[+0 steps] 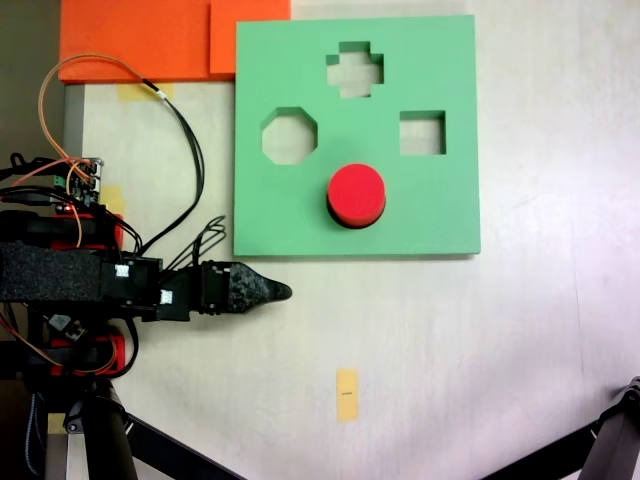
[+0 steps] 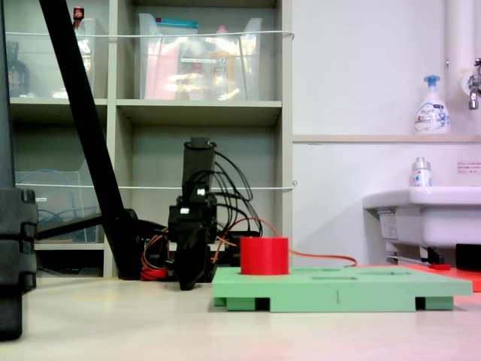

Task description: Put the cylinder block into the corresponding hole

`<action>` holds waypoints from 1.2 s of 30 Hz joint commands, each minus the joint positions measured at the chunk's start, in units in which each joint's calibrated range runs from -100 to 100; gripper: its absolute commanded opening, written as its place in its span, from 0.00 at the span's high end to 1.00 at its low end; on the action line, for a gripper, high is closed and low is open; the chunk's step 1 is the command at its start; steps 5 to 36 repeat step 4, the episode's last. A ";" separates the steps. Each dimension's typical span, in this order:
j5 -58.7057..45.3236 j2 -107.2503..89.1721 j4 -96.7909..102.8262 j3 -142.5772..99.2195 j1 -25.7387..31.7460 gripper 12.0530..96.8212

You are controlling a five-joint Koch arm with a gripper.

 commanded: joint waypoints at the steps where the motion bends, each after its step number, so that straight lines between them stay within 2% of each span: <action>1: -0.05 -0.41 -4.15 -1.27 0.00 0.56; 36: -0.05 -0.41 -4.15 -1.27 0.00 0.56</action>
